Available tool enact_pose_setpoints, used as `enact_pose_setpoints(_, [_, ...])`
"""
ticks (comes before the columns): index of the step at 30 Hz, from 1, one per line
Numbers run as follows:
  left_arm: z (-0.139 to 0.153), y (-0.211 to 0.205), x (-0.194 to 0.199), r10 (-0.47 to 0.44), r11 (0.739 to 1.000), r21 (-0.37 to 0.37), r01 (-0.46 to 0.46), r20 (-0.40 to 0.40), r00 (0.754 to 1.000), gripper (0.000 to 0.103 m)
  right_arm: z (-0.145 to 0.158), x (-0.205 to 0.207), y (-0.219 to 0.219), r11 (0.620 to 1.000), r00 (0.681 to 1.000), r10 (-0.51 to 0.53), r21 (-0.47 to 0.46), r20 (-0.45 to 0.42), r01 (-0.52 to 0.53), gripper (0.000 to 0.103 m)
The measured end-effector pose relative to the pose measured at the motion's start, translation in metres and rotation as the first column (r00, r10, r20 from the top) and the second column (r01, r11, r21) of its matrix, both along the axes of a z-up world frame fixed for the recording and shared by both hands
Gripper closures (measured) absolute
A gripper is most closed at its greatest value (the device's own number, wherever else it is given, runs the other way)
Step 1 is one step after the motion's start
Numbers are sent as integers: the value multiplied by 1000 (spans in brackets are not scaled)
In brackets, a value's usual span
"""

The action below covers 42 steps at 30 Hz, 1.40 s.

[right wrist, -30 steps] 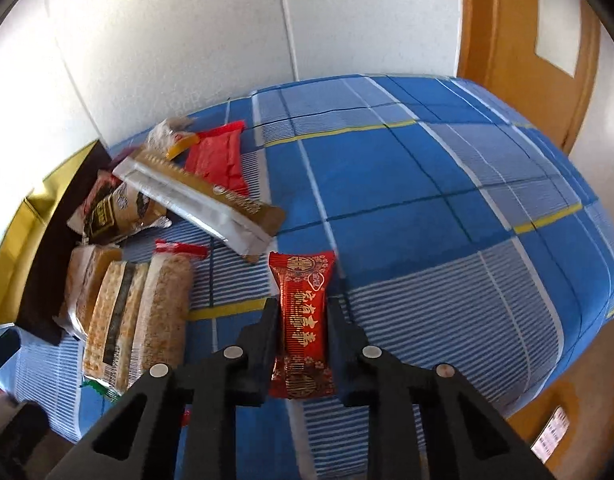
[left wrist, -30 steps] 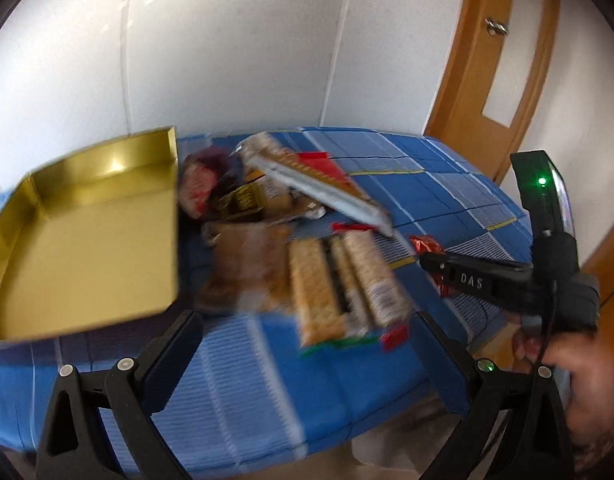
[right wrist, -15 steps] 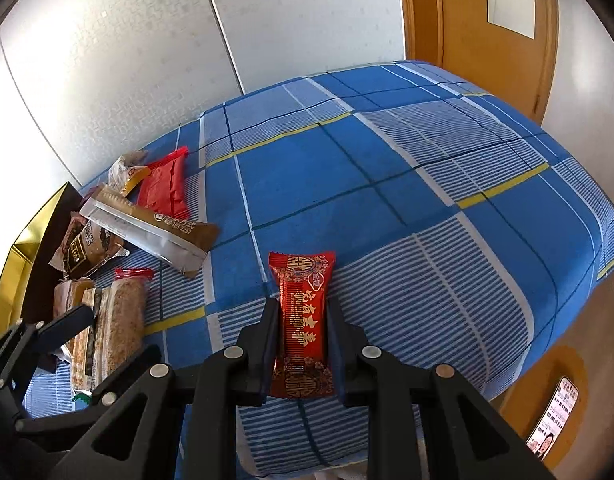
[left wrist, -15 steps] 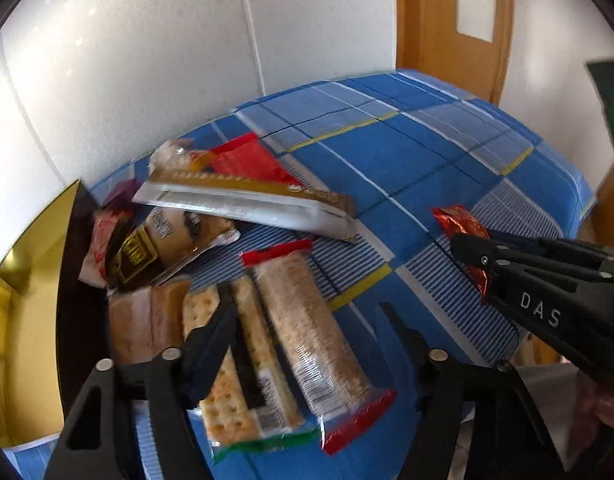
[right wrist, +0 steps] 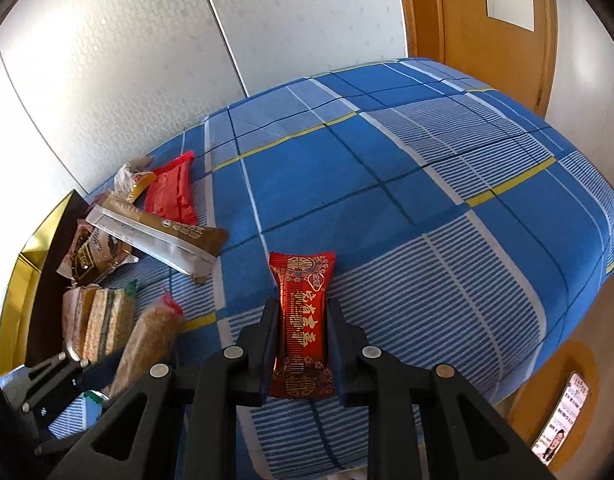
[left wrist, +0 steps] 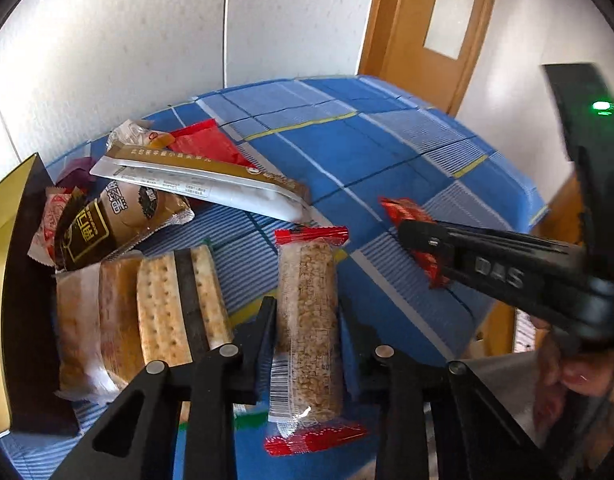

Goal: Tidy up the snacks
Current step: 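Carry the granola bar into the tray with the left gripper while the right carries the red candy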

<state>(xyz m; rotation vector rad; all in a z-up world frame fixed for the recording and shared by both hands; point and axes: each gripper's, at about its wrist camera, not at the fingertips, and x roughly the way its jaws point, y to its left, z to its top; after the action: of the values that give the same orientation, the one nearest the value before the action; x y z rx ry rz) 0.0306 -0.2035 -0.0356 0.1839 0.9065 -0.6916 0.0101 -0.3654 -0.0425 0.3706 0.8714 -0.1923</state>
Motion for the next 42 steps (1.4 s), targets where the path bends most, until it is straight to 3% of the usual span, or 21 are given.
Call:
enact_pose_setpoints(6, [25, 29, -8, 24, 994, -106, -20, 38, 999, 74, 2, 7, 12, 1000, 999, 30, 3, 16, -30, 80])
enact_pose_setpoints(11, [54, 75, -8, 103, 980, -183, -82, 111, 988, 74, 3, 11, 24, 999, 999, 48, -8, 20, -48, 80])
enact_pose_setpoints(19, [77, 169, 11, 280, 952, -185, -242, 215, 936, 74, 2, 18, 42, 997, 997, 75, -33, 21, -75, 80])
enact_pose_setpoints(26, [57, 243, 24, 441, 894, -193, -405, 214, 872, 74, 13, 20, 60, 996, 993, 89, -37, 77, -87, 81])
enact_pose_setpoints(30, [45, 277, 30, 535, 840, -208, -502, 155, 831, 74, 19, 24, 75, 993, 987, 114, -45, 112, -110, 81])
enact_pose_setpoints(36, [39, 302, 35, 599, 797, -188, -574, 125, 791, 73, 30, 21, 106, 979, 958, 205, -67, 199, -195, 81])
enact_pose_setpoints(42, [36, 315, 32, 643, 766, -137, -628, 135, 754, 73, 29, 24, 128, 969, 946, 249, -55, 207, -243, 81])
